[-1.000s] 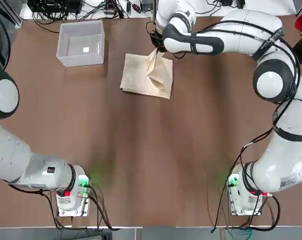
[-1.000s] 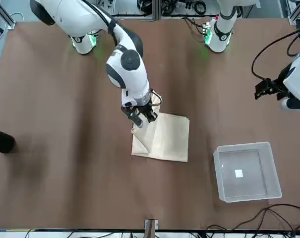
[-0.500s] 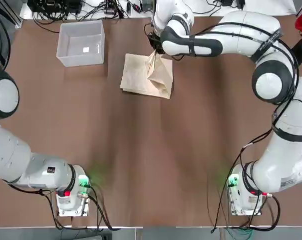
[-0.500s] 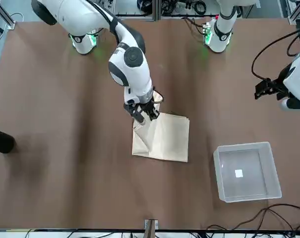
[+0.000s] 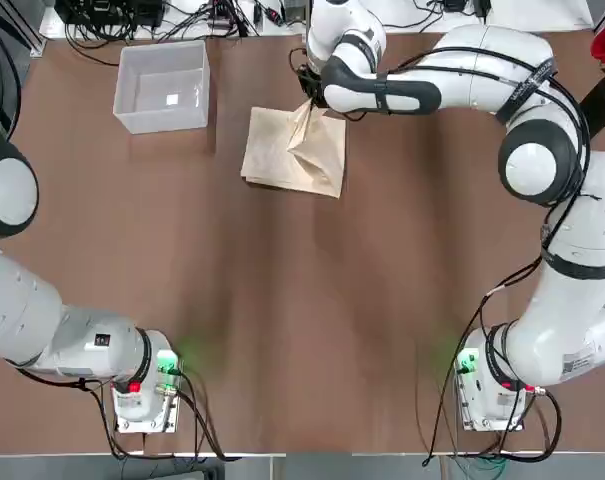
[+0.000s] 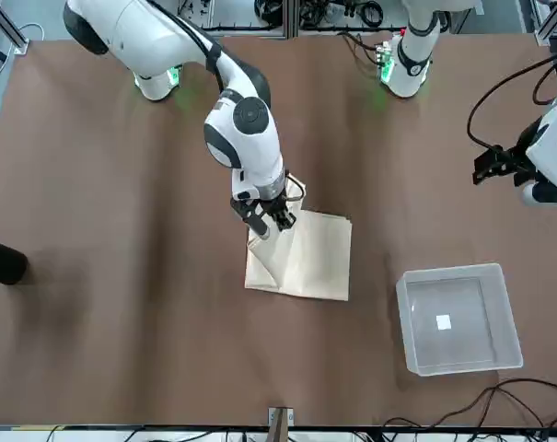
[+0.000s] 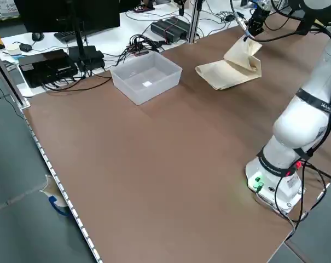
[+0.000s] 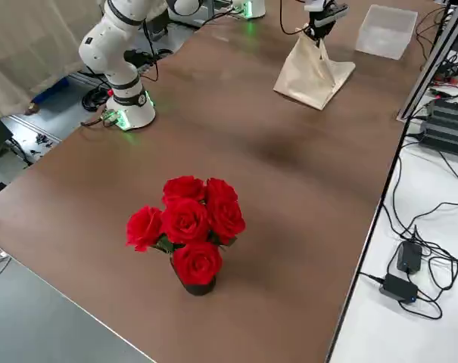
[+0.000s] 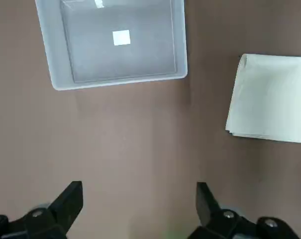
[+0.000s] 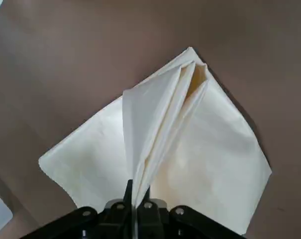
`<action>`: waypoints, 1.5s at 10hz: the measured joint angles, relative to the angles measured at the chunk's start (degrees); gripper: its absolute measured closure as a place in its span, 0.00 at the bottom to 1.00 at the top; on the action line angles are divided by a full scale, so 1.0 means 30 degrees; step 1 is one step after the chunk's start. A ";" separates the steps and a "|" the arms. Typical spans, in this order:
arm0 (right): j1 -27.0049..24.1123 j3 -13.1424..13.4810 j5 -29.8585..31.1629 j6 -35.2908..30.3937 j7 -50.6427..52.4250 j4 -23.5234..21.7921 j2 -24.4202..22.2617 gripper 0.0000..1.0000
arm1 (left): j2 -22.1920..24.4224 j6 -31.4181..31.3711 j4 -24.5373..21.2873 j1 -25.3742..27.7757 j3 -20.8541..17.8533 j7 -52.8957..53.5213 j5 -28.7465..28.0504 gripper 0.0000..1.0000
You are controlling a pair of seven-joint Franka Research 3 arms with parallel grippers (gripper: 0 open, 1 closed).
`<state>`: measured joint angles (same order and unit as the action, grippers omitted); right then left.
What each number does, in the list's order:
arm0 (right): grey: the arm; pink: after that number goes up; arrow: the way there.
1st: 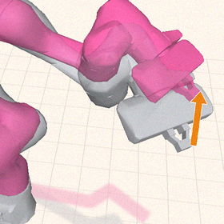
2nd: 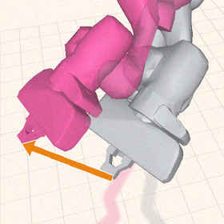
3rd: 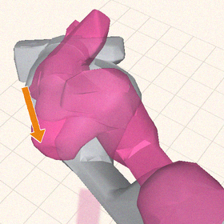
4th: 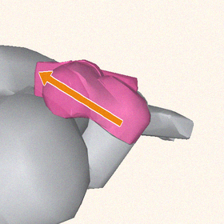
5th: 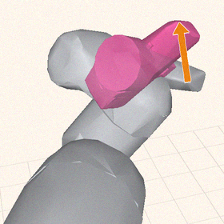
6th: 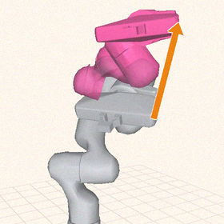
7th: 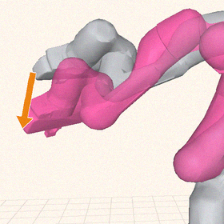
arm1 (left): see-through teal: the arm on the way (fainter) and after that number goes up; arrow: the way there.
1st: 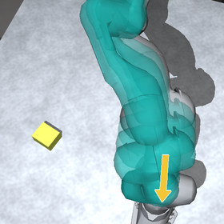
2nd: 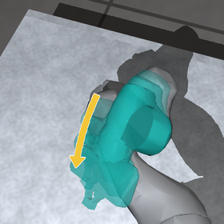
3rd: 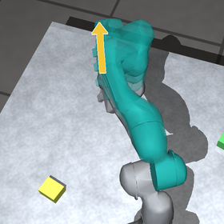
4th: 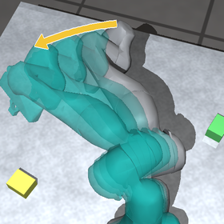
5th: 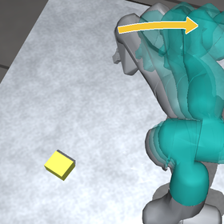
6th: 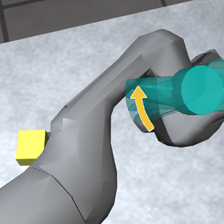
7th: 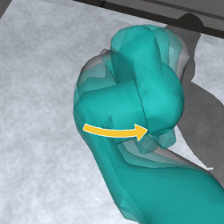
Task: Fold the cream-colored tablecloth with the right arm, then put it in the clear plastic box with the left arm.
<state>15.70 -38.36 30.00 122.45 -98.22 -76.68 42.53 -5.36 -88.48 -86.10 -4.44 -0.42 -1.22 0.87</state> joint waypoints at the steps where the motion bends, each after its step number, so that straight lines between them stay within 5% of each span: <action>1: 0.0001 -0.0001 0.0102 -0.0009 -0.0107 0.0045 0.0015 0.96 | 0.0000 -0.0129 0.0000 0.0020 -0.0010 0.0000 0.0000 0.00; 7: 0.0441 -0.0347 0.2480 -0.0060 -0.0209 0.0101 0.0575 0.96 | 0.0000 -0.0576 0.0008 0.0016 -0.0033 -0.0013 0.0000 0.00; 15: 0.0718 -0.1134 0.2805 -0.0326 0.2629 0.0340 0.0906 0.96 | 0.0000 -0.0620 0.0014 0.0061 -0.0071 0.0029 -0.0001 0.00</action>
<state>17.85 -41.76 38.42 121.47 -90.34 -75.66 45.25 -5.36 -90.35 -86.05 -4.26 -0.63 -1.13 0.87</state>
